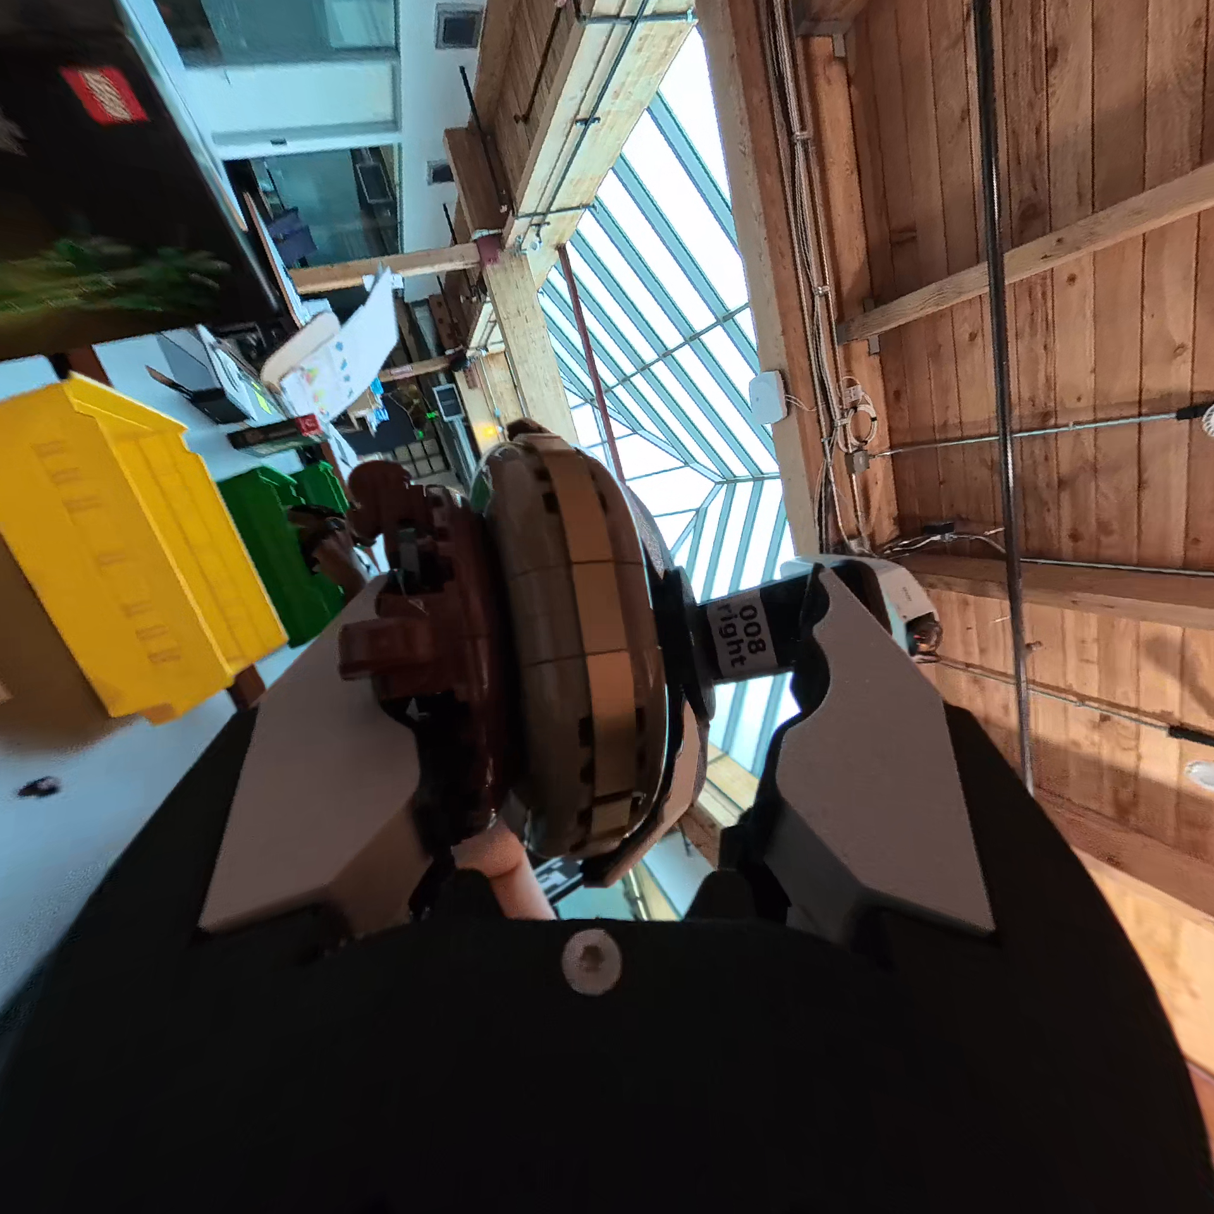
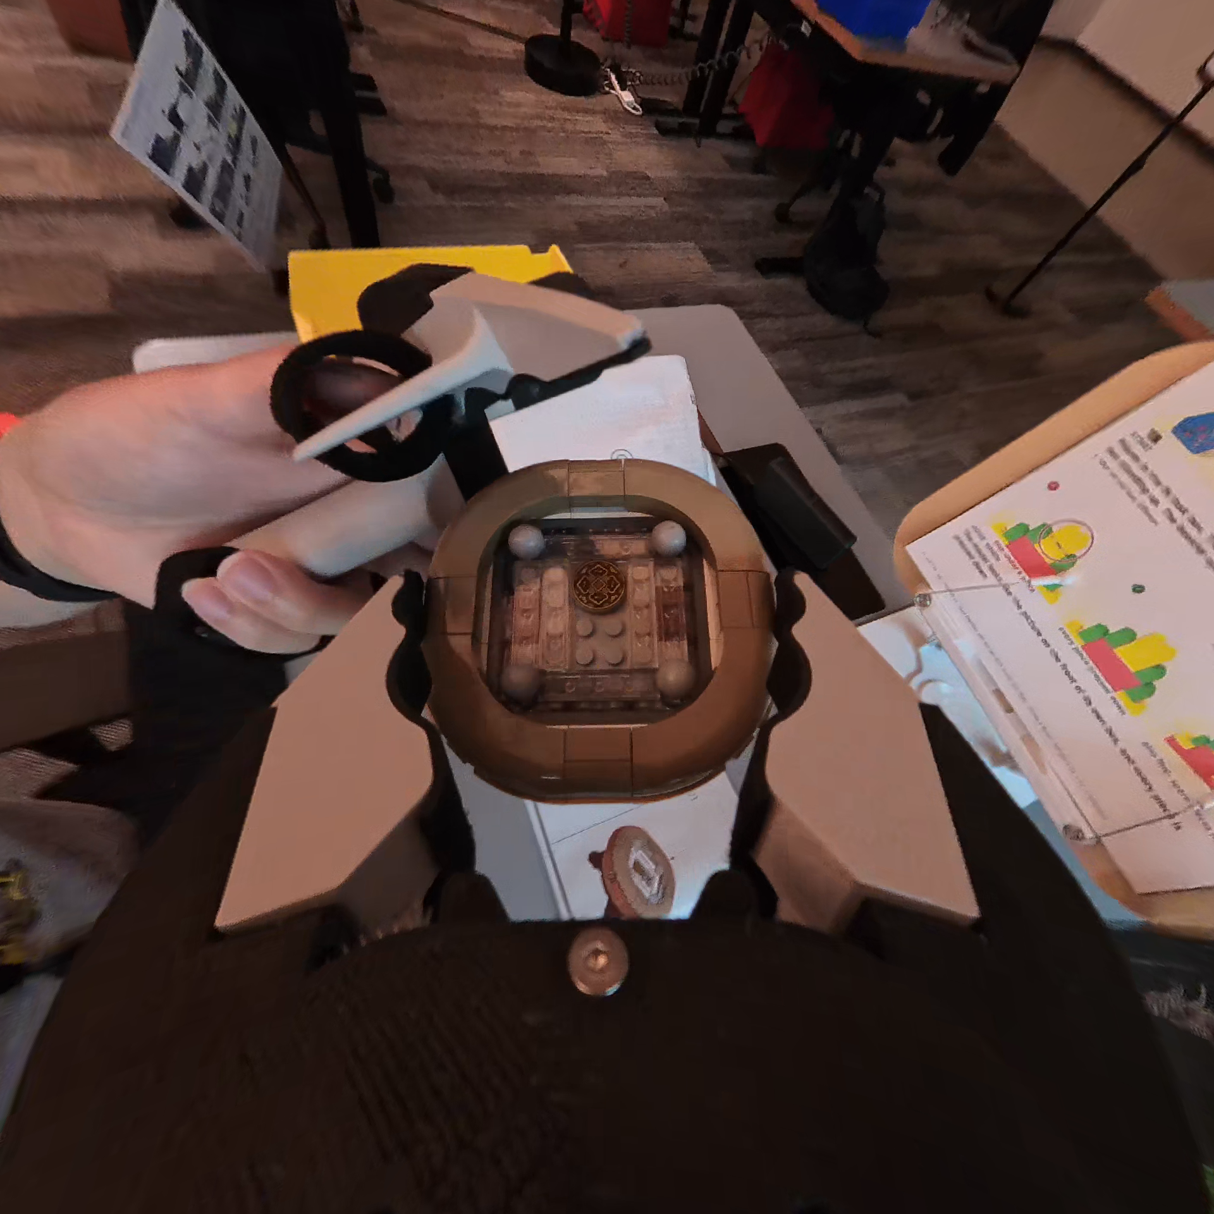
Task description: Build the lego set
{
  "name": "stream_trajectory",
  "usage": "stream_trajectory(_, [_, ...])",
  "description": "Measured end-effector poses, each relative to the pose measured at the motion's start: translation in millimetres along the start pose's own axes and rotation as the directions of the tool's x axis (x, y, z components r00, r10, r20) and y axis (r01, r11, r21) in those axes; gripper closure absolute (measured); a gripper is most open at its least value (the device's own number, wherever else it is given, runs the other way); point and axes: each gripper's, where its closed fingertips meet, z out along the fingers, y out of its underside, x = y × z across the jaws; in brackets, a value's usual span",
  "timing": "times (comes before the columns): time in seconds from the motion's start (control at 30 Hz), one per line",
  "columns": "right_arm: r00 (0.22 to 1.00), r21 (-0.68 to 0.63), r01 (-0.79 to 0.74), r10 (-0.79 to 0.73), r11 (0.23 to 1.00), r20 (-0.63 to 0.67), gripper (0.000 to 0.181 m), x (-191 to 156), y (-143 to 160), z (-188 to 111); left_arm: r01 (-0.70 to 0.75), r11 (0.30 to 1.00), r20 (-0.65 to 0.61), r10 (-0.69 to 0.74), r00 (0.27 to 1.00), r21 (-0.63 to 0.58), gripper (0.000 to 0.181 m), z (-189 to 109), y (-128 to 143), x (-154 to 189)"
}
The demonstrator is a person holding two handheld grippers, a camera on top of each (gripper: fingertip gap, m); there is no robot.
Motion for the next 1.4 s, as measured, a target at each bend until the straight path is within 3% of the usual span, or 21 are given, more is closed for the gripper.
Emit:
stream_trajectory(0.1, [0.998, 0.026, 0.069, -0.069, 0.997, 0.01, 0.076, -17, 20, 23, -0.013, 0.999, 0.03, 0.011, 0.999, 0.043, 0.064, -24, 3, -26])
stream_trajectory(0.4, [0.992, 0.038, 0.018, -0.022, 0.999, 0.126, 0.077, -63, 85, 99, 0.051, 0.994, 0.035, -0.055, 0.998, 0.1, 0.072, -109, 17, -104])
stream_trajectory(0.63, [0.985, 0.013, 0.018, -0.02, 1.0, 0.173, 0.077, -92, 118, 140, -0.048, 0.99, 0.188, 0.023, 0.982, 0.133, 0.071, -157, 14, -143])
stream_trajectory(0.93, [0.985, 0.021, 0.025, -0.028, 0.999, 0.167, 0.078, -99, 124, 158, 0.04, 0.985, 0.113, -0.06, 0.992, 0.17, 0.073, -179, 11, -153])
stream_trajectory(1.4, [0.985, 0.056, -0.005, -0.005, 0.998, 0.172, 0.078, -102, 124, 138, -0.07, 0.979, 0.187, 0.034, 0.982, 0.189, 0.082, -200, 2, -147])
